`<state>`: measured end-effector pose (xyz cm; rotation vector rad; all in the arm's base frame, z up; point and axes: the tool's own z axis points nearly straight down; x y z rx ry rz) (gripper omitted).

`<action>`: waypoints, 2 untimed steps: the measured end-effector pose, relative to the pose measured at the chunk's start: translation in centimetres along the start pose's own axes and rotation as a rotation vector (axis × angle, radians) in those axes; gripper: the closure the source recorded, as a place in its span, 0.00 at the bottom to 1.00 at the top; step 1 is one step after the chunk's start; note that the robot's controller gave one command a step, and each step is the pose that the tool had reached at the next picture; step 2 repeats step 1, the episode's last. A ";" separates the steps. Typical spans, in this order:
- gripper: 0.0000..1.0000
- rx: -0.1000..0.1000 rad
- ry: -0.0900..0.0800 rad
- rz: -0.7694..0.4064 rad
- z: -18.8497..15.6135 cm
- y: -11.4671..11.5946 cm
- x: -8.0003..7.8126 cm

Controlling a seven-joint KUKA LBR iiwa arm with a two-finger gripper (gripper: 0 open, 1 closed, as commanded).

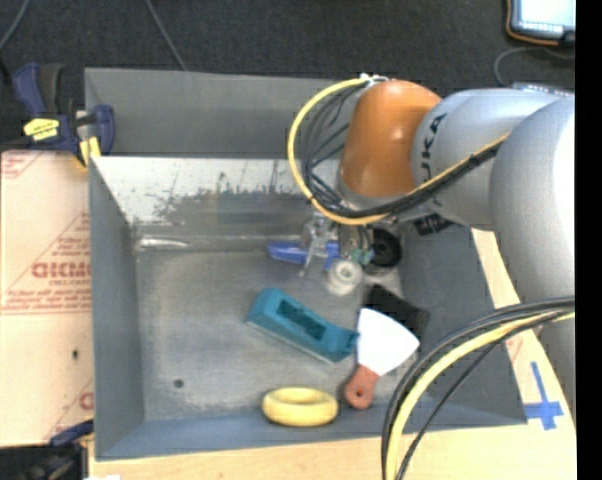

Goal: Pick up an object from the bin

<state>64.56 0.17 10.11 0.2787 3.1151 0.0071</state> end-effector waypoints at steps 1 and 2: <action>1.00 -0.001 -0.003 0.000 -2.1 0.0 -0.1; 1.00 -0.001 -0.003 0.000 -2.1 0.0 -0.1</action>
Offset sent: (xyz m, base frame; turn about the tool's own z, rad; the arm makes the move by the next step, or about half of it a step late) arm 0.0000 0.0000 0.0192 0.0000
